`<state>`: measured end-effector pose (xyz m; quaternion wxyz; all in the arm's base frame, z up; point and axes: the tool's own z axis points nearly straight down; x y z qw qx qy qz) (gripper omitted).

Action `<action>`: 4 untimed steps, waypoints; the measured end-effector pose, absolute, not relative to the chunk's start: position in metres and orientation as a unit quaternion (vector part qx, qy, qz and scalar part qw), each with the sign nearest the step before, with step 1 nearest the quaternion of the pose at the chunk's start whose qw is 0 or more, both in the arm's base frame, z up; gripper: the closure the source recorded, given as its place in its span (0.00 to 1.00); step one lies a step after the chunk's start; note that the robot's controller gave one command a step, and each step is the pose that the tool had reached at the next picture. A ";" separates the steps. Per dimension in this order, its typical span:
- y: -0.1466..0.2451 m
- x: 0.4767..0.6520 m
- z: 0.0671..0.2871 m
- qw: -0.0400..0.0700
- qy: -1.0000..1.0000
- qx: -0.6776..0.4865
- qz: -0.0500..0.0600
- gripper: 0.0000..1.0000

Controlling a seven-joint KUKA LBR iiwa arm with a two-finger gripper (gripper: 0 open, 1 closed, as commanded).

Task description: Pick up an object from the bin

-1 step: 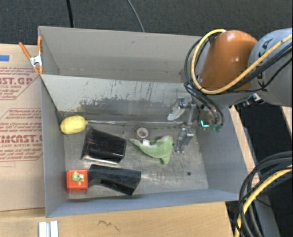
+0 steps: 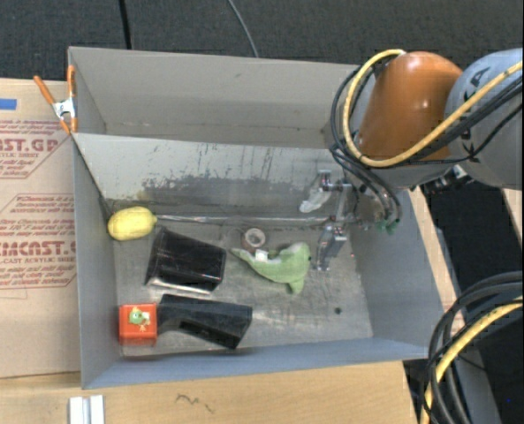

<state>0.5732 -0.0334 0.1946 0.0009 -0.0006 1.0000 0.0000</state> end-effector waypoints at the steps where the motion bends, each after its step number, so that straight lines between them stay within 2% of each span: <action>1: -0.017 0.571 0.121 0.003 0.999 0.035 0.000 0.00; 2: -0.013 0.574 0.082 0.004 0.999 0.046 0.001 0.00; 3: -0.019 0.556 0.119 0.000 0.994 0.114 0.000 0.00; 4: -0.007 0.551 0.083 0.002 0.991 0.136 0.001 0.00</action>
Offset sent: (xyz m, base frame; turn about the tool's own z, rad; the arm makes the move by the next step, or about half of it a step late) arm -0.0062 0.0178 -0.0686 0.2877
